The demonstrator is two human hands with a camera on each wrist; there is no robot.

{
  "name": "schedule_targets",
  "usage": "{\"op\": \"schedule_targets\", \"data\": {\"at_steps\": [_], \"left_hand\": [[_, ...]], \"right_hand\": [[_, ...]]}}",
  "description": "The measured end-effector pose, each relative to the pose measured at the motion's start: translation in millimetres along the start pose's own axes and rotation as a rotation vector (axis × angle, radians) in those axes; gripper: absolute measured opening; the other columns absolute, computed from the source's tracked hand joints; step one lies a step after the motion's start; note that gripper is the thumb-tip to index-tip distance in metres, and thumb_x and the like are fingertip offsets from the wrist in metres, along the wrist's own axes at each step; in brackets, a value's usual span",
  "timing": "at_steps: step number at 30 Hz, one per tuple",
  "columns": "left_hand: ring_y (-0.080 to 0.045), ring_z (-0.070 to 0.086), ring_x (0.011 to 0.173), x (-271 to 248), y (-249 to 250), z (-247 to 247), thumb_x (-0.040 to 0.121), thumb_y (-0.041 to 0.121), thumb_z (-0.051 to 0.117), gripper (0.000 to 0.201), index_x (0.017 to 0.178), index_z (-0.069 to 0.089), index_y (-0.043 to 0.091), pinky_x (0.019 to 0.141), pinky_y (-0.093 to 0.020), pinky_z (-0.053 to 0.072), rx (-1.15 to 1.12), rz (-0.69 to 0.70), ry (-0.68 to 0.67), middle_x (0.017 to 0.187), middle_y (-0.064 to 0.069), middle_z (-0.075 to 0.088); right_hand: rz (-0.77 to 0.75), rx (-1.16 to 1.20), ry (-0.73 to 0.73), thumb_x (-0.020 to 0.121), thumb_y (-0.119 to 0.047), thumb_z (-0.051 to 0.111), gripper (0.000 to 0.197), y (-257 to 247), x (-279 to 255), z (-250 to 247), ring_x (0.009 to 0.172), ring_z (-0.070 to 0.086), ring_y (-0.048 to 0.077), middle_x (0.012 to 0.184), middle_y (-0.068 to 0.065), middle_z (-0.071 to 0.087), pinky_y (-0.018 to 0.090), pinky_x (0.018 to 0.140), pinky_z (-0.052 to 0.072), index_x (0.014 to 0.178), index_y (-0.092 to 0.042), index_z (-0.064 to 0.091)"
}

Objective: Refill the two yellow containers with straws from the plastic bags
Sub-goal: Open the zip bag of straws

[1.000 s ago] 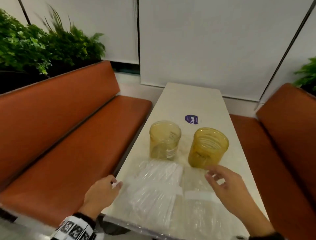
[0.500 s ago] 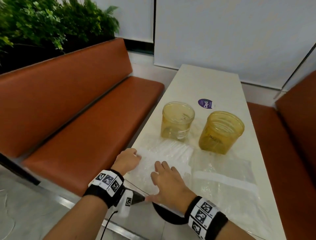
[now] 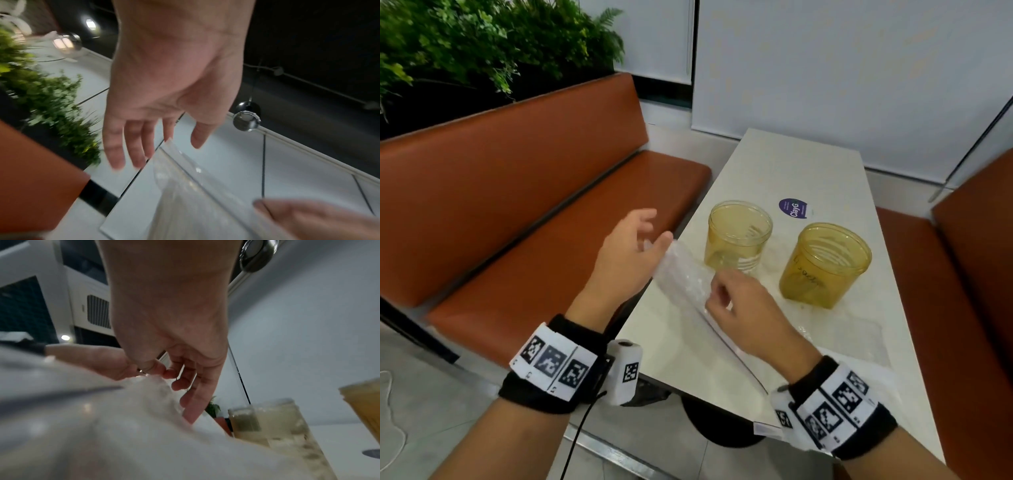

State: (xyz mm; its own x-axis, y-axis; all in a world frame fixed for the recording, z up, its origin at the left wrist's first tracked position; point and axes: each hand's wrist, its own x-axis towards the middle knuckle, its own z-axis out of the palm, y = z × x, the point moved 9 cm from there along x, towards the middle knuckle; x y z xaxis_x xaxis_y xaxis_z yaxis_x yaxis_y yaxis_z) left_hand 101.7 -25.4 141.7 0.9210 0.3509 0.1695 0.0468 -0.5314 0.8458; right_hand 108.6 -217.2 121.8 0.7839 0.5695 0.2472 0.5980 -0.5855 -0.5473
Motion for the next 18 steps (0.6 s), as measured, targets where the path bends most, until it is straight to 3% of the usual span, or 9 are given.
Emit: {"op": "schedule_targets", "data": {"at_steps": [2,3,5,7,10,12,14,18], "left_hand": [[-0.013,0.063,0.088,-8.8,24.9,-17.3,0.093,0.043,0.065,0.03,0.115,0.058,0.024,0.076,-0.032,0.056,0.056,0.094,0.21,0.106,0.006,0.064],[-0.014,0.063,0.081,-12.0,31.5,-18.4,0.093,0.044,0.065,0.024,0.103,0.06,0.023,0.07,-0.033,0.054,0.062,0.108,0.251,0.095,0.005,0.065],[-0.017,0.064,0.073,-8.6,29.0,-1.3,0.092,0.047,0.066,0.026,0.085,0.062,0.022,0.065,-0.035,0.052,0.056,0.06,0.158,0.079,0.004,0.066],[-0.024,0.067,0.07,-3.9,19.8,22.4,0.091,0.049,0.065,0.032,0.077,0.065,0.019,0.066,-0.038,0.055,-0.012,-0.013,0.008,0.069,0.002,0.067],[-0.02,0.066,0.066,-0.4,15.7,39.3,0.087,0.051,0.068,0.032,0.075,0.071,0.021,0.065,-0.035,0.056,-0.047,-0.02,-0.026,0.065,0.005,0.067],[-0.008,0.062,0.065,-0.9,19.5,45.6,0.087,0.046,0.071,0.024,0.077,0.077,0.025,0.062,-0.025,0.049,0.01,0.003,-0.027,0.068,0.011,0.069],[-0.006,0.063,0.068,-0.4,21.6,48.7,0.09,0.037,0.071,0.017,0.082,0.08,0.025,0.062,-0.02,0.044,0.055,0.011,-0.014,0.074,0.013,0.072],[-0.005,0.063,0.072,3.7,20.5,54.2,0.094,0.029,0.067,0.018,0.088,0.08,0.019,0.064,-0.02,0.046,-0.014,-0.011,-0.008,0.08,0.01,0.072]], "right_hand": [[0.041,0.114,0.062,0.09,-0.02,0.055,0.014,-1.0,13.8,-16.7,0.065,0.051,0.012,0.073,-0.001,0.057,0.034,0.06,0.046,0.076,-0.019,0.051],[0.075,0.169,0.083,0.09,-0.017,0.055,0.014,0.0,19.6,-22.0,0.062,0.049,0.011,0.072,0.002,0.058,0.035,0.06,0.047,0.076,-0.016,0.052],[0.158,0.281,0.091,0.092,-0.013,0.054,0.014,3.8,27.2,-26.4,0.058,0.05,0.01,0.072,0.006,0.06,0.039,0.059,0.052,0.079,-0.009,0.054],[0.241,0.383,0.067,0.095,-0.012,0.052,0.016,8.8,29.6,-23.0,0.059,0.054,0.014,0.073,0.011,0.058,0.038,0.052,0.058,0.081,-0.003,0.053],[0.348,0.505,0.047,0.097,-0.011,0.049,0.021,17.7,28.5,-13.2,0.068,0.06,0.018,0.082,0.02,0.056,0.03,0.049,0.058,0.086,0.006,0.052],[0.394,0.539,0.03,0.098,-0.013,0.049,0.023,23.4,27.6,-8.2,0.071,0.065,0.022,0.084,0.022,0.058,0.034,0.051,0.06,0.087,0.006,0.054],[0.423,0.519,0.012,0.099,-0.018,0.051,0.024,29.1,27.4,-4.9,0.07,0.067,0.025,0.083,0.02,0.063,0.036,0.052,0.061,0.087,0.002,0.057],[0.273,0.186,0.28,0.095,-0.044,0.058,0.033,31.9,31.8,-34.7,0.055,0.051,0.014,0.061,-0.006,0.053,0.032,0.053,0.047,0.073,-0.02,0.052]]}}
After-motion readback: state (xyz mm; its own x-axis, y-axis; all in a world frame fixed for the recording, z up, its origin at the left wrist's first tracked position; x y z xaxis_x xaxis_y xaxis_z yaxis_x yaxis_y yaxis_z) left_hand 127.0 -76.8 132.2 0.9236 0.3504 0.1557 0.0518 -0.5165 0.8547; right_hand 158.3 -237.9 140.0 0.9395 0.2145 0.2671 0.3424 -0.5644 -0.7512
